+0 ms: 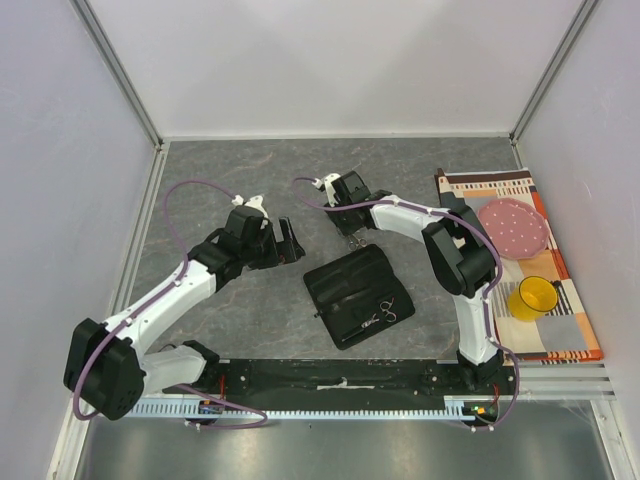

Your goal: Sort the hair-cutting tools

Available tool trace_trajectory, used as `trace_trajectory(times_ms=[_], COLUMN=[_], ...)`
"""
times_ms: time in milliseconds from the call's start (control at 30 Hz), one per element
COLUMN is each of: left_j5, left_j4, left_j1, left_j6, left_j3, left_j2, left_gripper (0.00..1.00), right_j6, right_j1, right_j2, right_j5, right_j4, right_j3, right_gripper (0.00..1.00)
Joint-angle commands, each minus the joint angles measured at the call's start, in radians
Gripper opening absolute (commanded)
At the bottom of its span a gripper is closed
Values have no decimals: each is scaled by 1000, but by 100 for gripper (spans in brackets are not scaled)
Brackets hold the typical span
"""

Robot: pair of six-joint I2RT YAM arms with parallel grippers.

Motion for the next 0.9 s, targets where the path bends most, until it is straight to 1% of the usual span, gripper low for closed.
trace_trajectory(times_ms=[0, 133, 233, 267, 333, 367, 400, 633, 867], left_j5=[11, 16, 19, 20, 25, 31, 31, 100, 152], left_j4=[42, 39, 39, 39, 38, 39, 42, 91, 144], left_j1=[9, 12, 13, 13, 15, 15, 15, 15, 15], left_j6=[42, 43, 46, 49, 49, 49, 49, 60, 101], left_j3=[11, 19, 24, 22, 25, 24, 25, 28, 46], left_j2=[6, 12, 20, 23, 31, 34, 40, 103, 183], left_gripper=[100, 100, 100, 100, 100, 100, 100, 100, 100], right_j6=[-23, -23, -17, -16, -14, -11, -11, -2, -10], right_j1=[-7, -11, -19, -20, -22, -22, -22, -20, -20], right_j2=[40, 40, 35, 35, 34, 32, 31, -3, -125], right_j5=[20, 16, 6, 4, 4, 4, 6, 15, 85], right_j4=[-29, -26, -18, -18, -15, -12, -7, 49, 97], right_j3=[-22, -48, -72, -77, -94, -100, -106, -103, -43], right_gripper=[37, 36, 24, 17, 9, 2, 0, 0, 0])
